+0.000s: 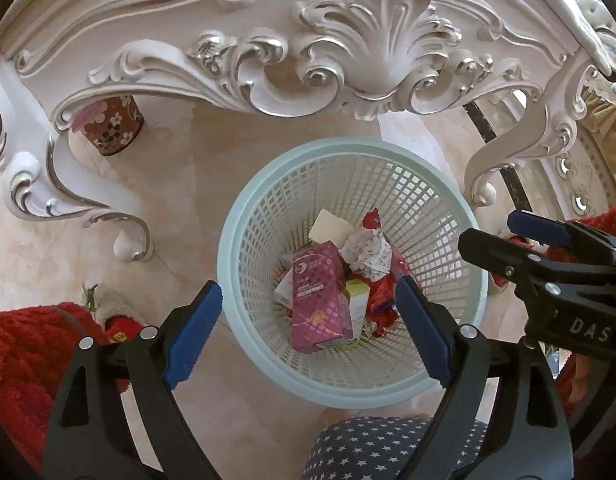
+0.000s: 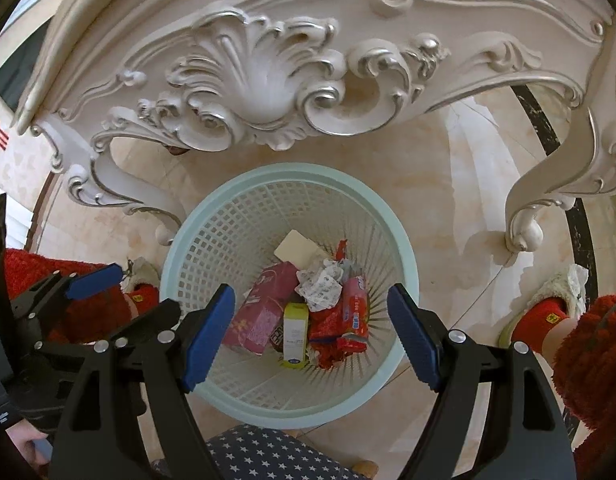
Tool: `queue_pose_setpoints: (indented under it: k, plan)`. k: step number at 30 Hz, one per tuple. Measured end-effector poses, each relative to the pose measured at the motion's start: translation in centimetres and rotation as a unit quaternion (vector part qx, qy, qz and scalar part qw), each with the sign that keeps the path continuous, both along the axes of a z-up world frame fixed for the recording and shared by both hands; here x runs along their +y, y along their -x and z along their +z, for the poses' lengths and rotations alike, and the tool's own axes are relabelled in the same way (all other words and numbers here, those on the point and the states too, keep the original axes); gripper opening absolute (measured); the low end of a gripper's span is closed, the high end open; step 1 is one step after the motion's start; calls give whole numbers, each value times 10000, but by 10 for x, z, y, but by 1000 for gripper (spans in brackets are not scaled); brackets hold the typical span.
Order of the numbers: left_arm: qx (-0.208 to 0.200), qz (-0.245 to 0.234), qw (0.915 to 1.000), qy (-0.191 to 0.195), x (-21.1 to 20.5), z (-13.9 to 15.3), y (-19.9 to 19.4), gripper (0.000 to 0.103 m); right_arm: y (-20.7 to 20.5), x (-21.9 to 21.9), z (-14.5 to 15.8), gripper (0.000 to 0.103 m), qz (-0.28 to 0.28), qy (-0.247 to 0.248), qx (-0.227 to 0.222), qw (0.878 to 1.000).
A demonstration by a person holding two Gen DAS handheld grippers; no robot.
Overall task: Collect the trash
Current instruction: 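Carry the pink box and crumpled paper to the wastebasket and release both, then move both open tools back toward the table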
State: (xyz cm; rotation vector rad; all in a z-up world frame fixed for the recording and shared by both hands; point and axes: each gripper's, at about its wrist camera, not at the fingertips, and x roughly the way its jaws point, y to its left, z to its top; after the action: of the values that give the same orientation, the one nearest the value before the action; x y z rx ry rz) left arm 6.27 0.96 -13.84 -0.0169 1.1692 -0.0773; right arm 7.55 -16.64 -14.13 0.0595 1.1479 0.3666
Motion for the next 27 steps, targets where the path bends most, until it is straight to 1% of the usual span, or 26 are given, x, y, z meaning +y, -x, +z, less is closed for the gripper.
queue_pose_setpoints:
  k: [4, 6, 10, 12, 13, 14, 15, 16, 17, 18, 20, 22, 24, 27]
  plan:
    - [-177, -96, 9997, 104, 0, 17, 9, 86, 11, -4, 23, 75, 136, -295, -229, 9992]
    - [-253, -106, 9993, 246, 2, 31, 15, 86, 17, -9, 46, 75, 146, -530, -467, 9974]
    - [-543, -49, 9971, 535, 9, 82, 16, 86, 20, -29, 102, 75, 13, -919, -1128, 9894]
    - [-754, -32, 9946, 718, 13, 117, 4, 86, 10, -40, 133, 75, -82, -993, -1481, 9839]
    - [-847, -24, 9935, 754, 13, 129, -3, 86, 3, -44, 147, 75, -129, -966, -1633, 9817]
    - [-978, -25, 9919, 811, 13, 148, -16, 86, -10, -49, 162, 78, -162, -932, -1800, 9791]
    - [-1079, -20, 9906, 843, 13, 160, -27, 86, -21, -53, 172, 84, -184, -900, -1901, 9775]
    - [-1252, 18, 9886, 841, 12, 178, -47, 86, -33, -55, 180, 86, -223, -845, -2014, 9756]
    - [-1423, 78, 9869, 755, 9, 193, -70, 86, -46, -57, 187, 86, -277, -765, -2122, 9738]
    - [-1534, 127, 9857, 685, 7, 201, -84, 86, -65, -59, 195, 86, -328, -677, -2219, 9722]
    - [-1769, 322, 9822, 543, 0, 219, -132, 86, -100, -60, 202, 86, -400, -620, -2237, 9719]
    - [-1884, 456, 9797, 512, -8, 228, -180, 86, -140, -61, 206, 86, -485, -564, -2159, 9736]
    - [-1872, 603, 9788, 566, -18, 231, -228, 86, -176, -59, 210, 86, -526, -326, -2188, 9738]
    - [-1816, 642, 9796, 582, -30, 227, -279, 86, -223, -60, 214, 86, -549, -50, -2232, 9732]
